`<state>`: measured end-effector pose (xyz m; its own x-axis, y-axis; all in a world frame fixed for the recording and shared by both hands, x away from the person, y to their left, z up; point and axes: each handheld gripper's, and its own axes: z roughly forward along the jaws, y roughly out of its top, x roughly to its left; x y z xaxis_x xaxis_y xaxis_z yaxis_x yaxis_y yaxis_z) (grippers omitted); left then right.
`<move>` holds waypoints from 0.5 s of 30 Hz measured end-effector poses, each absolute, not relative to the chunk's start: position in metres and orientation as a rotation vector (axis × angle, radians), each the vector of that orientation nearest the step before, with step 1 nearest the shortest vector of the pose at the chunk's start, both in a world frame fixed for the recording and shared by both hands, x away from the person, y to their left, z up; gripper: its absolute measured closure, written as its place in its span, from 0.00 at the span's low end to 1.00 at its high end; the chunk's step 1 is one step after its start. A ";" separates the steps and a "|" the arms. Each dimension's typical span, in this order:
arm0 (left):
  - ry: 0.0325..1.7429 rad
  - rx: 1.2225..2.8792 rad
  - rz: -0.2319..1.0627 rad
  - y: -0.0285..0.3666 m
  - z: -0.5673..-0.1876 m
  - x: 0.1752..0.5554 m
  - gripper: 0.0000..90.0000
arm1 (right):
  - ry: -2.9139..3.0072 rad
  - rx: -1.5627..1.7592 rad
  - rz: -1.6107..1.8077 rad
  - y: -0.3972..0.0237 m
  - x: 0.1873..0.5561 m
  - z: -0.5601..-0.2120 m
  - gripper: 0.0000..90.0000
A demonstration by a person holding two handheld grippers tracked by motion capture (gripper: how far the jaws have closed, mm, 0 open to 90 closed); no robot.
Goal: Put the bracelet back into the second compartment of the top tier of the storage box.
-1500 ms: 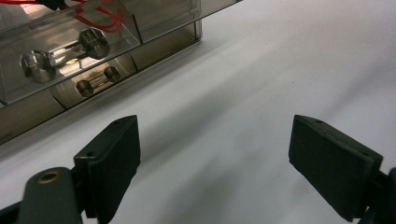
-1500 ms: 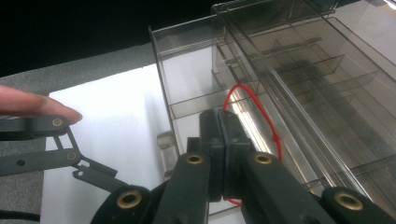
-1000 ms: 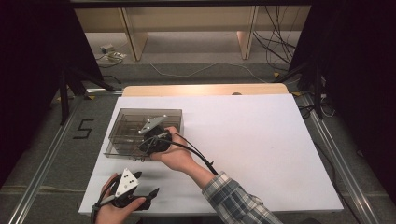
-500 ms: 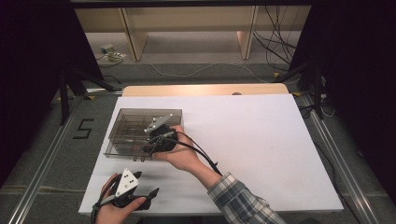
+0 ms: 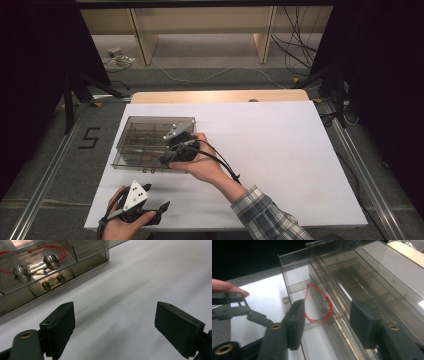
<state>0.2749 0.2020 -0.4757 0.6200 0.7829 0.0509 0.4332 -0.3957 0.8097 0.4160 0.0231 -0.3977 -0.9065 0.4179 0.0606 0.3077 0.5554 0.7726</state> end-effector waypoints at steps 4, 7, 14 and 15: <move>0.955 2.043 0.553 0.202 -0.476 0.275 0.18 | 2.636 0.656 1.278 0.010 0.417 -0.396 0.41; 0.958 2.042 0.554 0.202 -0.476 0.275 0.18 | 2.626 0.695 1.276 -0.001 0.419 -0.395 0.36; 0.964 2.042 0.555 0.203 -0.476 0.275 0.18 | 2.596 0.753 1.273 -0.030 0.420 -0.392 0.27; 0.965 2.041 0.554 0.203 -0.476 0.275 0.18 | 2.594 0.759 1.271 -0.034 0.420 -0.392 0.25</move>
<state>0.2751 0.2030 -0.4763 0.6142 0.7876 0.0503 0.4399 -0.3946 0.8067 0.4202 -0.0342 -0.3919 -0.8595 0.5046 0.0811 0.3732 0.5114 0.7741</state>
